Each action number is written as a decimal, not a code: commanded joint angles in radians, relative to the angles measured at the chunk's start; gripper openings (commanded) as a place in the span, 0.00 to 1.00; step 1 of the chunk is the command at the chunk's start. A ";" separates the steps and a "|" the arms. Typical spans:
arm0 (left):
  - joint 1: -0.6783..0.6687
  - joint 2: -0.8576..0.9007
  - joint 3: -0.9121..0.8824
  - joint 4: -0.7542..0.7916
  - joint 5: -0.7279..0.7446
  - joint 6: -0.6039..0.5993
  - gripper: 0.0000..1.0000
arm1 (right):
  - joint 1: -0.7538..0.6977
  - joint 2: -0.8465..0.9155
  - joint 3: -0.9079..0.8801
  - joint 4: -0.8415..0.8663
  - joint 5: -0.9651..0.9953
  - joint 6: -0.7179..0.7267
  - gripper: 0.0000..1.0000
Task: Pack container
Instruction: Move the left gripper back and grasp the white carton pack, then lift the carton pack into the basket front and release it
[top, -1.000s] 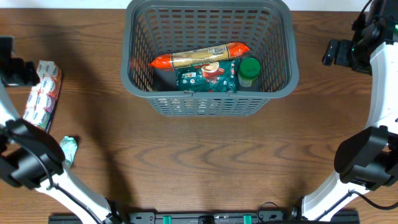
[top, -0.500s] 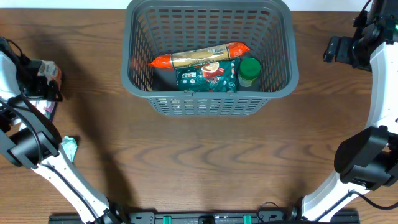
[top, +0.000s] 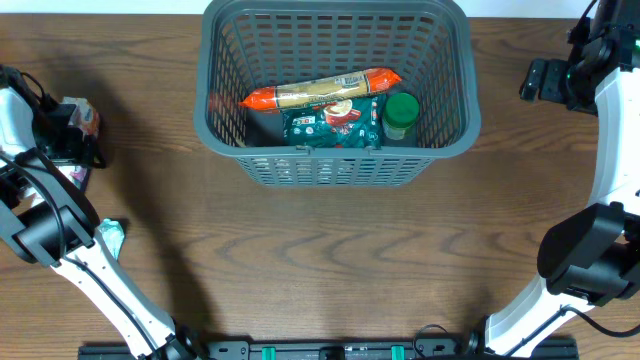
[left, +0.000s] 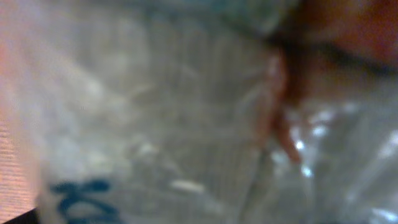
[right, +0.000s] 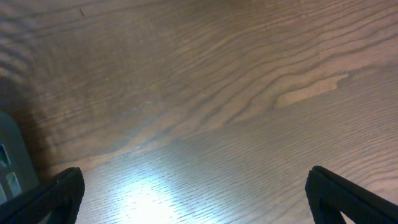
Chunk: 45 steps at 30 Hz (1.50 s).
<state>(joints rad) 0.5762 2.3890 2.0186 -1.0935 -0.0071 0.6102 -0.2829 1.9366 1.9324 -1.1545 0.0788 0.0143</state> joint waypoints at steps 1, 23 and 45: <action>0.018 0.026 -0.029 0.002 0.005 0.014 0.84 | 0.002 0.006 -0.005 -0.002 0.000 -0.001 0.99; 0.015 -0.014 -0.070 -0.005 0.027 -0.246 0.12 | 0.002 0.006 -0.005 -0.002 0.003 -0.029 0.99; -0.431 -0.766 0.022 -0.026 0.153 -0.268 0.05 | 0.002 0.006 -0.005 -0.001 0.029 -0.039 0.99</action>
<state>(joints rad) 0.2298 1.6745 2.0270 -1.1183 0.1062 0.2604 -0.2829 1.9366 1.9324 -1.1545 0.0986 -0.0120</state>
